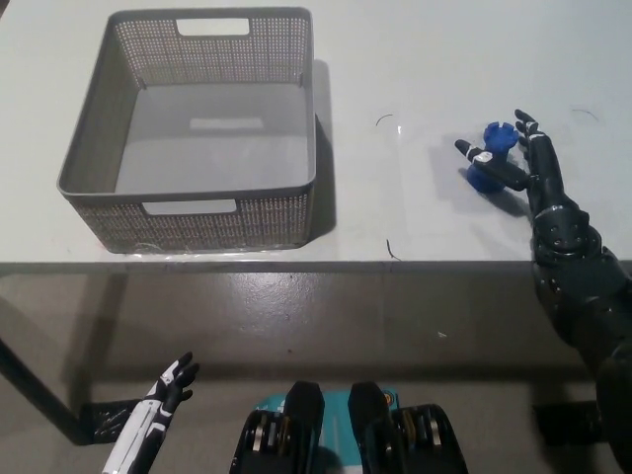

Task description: Use the right hand to pick up a chess pieces and put it into a container on the left hand side

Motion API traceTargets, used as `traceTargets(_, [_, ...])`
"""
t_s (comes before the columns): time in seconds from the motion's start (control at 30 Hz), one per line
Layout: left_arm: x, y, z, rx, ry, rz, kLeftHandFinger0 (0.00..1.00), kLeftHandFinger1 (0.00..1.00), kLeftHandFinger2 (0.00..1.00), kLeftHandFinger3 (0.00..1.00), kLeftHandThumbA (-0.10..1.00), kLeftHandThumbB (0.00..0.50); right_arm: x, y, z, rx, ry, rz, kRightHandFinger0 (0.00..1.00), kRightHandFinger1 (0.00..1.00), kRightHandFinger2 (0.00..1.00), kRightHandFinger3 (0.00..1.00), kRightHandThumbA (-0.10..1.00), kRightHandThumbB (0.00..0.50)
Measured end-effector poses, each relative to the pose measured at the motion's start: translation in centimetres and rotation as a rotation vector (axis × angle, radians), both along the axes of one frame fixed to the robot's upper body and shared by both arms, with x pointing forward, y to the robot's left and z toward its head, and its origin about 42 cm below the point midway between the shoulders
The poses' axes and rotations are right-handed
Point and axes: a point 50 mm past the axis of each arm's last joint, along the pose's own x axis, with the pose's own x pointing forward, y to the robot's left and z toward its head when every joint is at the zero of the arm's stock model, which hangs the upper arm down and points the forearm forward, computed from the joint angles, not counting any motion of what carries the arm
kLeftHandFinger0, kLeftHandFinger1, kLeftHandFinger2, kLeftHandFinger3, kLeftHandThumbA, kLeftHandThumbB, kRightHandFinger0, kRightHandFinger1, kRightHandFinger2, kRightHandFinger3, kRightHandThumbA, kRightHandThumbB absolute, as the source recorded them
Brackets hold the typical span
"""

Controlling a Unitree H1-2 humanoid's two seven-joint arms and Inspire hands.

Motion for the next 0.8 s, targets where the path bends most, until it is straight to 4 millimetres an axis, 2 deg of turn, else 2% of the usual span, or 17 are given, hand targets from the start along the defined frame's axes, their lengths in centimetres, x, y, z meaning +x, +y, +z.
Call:
traceTargets(0.03, [0.0,0.0,0.0,0.000,-0.001,0.000,1.00,1.00,1.00,1.00,1.00,0.263,0.0,0.0,0.0,0.000,0.000,-0.003,1.00,1.00,1.00,1.00,0.70,0.399])
traceTargets(0.07, [0.1,0.0,0.0,0.000,-0.002,-0.001,1.00,1.00,1.00,1.00,1.00,0.270,0.0,0.1,-0.1,0.002,0.001,-0.010,1.00,1.00,1.00,1.00,0.50,0.368])
traceTargets(0.1, [0.1,0.0,0.1,-0.001,-0.003,-0.001,1.00,1.00,1.00,1.00,1.00,0.266,-0.1,0.1,-0.1,0.005,0.001,-0.020,0.63,0.74,0.83,0.91,0.34,0.327])
traceTargets(0.13, [0.1,0.0,0.1,-0.002,-0.004,-0.001,1.00,1.00,1.00,1.00,1.00,0.266,-0.1,0.2,-0.2,0.008,0.001,-0.031,0.31,0.41,0.48,0.52,0.07,0.276])
traceTargets(0.17, [0.1,0.0,0.1,-0.002,-0.004,-0.001,1.00,1.00,1.00,1.00,1.00,0.265,-0.1,0.4,-0.2,0.008,0.000,-0.043,0.13,0.27,0.41,0.38,-0.07,0.235])
traceTargets(0.2, [0.1,0.0,0.1,-0.002,-0.004,-0.001,1.00,1.00,1.00,1.00,1.00,0.263,-0.2,0.5,-0.3,0.008,-0.003,-0.064,0.01,0.10,0.42,0.35,-0.10,0.213])
traceTargets(0.27, [0.0,0.0,0.0,-0.002,-0.002,-0.001,1.00,1.00,1.00,1.00,1.00,0.260,-0.2,0.5,-0.3,-0.001,-0.016,-0.097,0.00,0.08,0.53,0.54,-0.10,0.147])
traceTargets(0.33, [0.0,0.0,0.0,-0.002,0.000,-0.001,1.00,1.00,1.00,1.00,1.00,0.265,-0.3,0.7,-0.3,-0.007,-0.027,-0.121,0.00,0.18,0.65,0.63,-0.10,0.138])
traceTargets(0.4, [-0.1,0.0,0.0,-0.002,0.001,-0.002,1.00,1.00,1.00,1.00,1.00,0.270,-0.4,0.8,-0.3,-0.012,-0.038,-0.139,0.00,0.21,0.68,0.68,-0.10,0.129])
traceTargets(0.5, [-0.2,0.0,-0.1,-0.001,0.005,-0.004,1.00,1.00,1.00,1.00,1.00,0.272,-0.4,0.9,-0.3,-0.016,-0.053,-0.162,0.00,0.24,0.70,0.72,-0.10,0.121])
traceTargets(0.73, [-0.3,0.0,-0.2,-0.001,0.008,-0.008,1.00,1.00,1.00,1.00,1.00,0.254,-0.5,1.2,-0.2,-0.009,-0.073,-0.186,0.00,0.26,0.69,0.72,-0.10,0.128])
traceTargets(0.8, [-0.4,0.0,-0.2,-0.001,0.009,-0.008,1.00,1.00,1.00,1.00,1.00,0.264,-0.5,1.2,-0.2,-0.005,-0.077,-0.191,0.00,0.26,0.70,0.72,-0.10,0.130])
